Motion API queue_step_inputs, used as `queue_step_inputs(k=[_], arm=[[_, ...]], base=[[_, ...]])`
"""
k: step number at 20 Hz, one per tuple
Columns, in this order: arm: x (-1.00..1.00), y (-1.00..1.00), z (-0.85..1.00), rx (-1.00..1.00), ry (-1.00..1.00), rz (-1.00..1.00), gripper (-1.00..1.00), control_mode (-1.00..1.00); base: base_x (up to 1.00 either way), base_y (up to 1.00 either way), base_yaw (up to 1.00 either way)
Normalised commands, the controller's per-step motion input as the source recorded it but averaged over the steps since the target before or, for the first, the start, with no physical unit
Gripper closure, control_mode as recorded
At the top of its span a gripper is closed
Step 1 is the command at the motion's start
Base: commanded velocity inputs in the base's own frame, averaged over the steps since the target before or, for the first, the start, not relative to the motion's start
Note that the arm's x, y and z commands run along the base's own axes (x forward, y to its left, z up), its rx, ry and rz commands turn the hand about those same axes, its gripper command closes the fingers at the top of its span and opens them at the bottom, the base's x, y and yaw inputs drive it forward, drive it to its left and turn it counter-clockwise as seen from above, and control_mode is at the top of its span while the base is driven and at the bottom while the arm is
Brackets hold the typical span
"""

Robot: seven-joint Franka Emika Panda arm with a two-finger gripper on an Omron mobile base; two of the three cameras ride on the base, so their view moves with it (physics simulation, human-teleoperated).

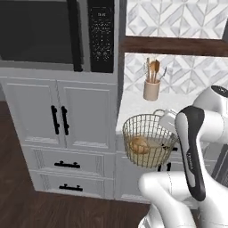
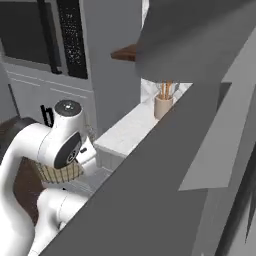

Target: Open the cabinet, pick up the bread from the cabinet and place it in the basket. Then move the basket to the dining counter.

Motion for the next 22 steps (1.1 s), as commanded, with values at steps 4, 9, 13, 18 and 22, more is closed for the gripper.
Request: queue_step_inputs(k=[4, 9, 13, 18, 22], arm=[[0.00, 0.00, 0.00, 0.00, 0.00, 0.00, 1.00, 1.00], [0.00, 0.00, 0.00, 0.00, 0.00, 0.00, 1.00, 1.00], [0.00, 0.00, 0.00, 0.00, 0.00, 0.00, 1.00, 1.00], [0.00, 0.00, 0.00, 0.00, 0.00, 0.00, 1.00, 1.00], [0.00, 0.00, 0.00, 0.00, 0.00, 0.00, 1.00, 1.00]], base=[[-0.03, 0.00, 0.92], [0.00, 0.00, 0.88], [0.03, 0.00, 0.85], [0.28, 0.00, 0.84], [0.56, 0.00, 0.69]])
